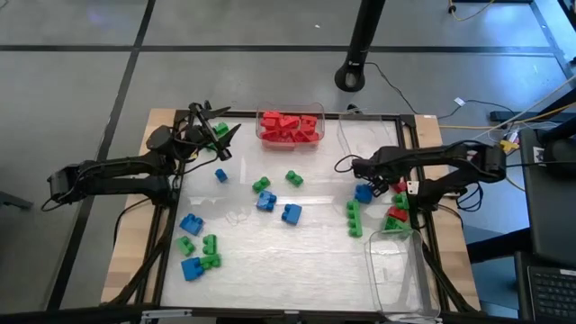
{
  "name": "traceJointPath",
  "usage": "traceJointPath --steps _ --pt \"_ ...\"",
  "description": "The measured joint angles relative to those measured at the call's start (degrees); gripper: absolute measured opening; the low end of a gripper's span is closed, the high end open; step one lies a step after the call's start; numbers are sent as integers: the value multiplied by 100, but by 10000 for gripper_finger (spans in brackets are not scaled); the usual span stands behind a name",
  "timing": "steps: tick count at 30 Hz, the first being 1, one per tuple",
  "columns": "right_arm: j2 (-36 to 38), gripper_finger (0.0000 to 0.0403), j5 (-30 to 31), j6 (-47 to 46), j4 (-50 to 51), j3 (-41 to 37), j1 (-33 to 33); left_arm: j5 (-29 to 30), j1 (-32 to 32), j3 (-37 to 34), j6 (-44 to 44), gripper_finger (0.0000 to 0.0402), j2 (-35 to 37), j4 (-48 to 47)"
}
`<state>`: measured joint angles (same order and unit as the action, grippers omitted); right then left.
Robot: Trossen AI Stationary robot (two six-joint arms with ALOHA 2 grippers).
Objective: Sort blocks
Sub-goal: Adjust the top right transparent bin
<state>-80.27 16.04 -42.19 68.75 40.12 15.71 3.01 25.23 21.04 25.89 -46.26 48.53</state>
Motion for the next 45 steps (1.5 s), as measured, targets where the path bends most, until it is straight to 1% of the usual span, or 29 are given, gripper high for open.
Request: traceJointPath --steps 8,13,16,31,40,43,45 --pt "-225 293 279 31 32 10 48 0 0 0 2 253 0 -1" --pt "-227 293 73 60 46 0 6 1 0 0 3 253 0 -1" --pt "-232 293 69 85 55 -6 -79 2 0 0 2 253 0 -1" --pt "-232 293 133 223 44 8 -68 0 0 0 4 253 -1 3" --pt "-238 293 312 324 655 464 -70 1 0 0 4 253 0 1" --pt "-238 293 262 365 823 592 -80 2 0 0 6 253 0 -2" --pt "-238 293 185 356 933 603 -213 1 0 0 7 253 0 -9"
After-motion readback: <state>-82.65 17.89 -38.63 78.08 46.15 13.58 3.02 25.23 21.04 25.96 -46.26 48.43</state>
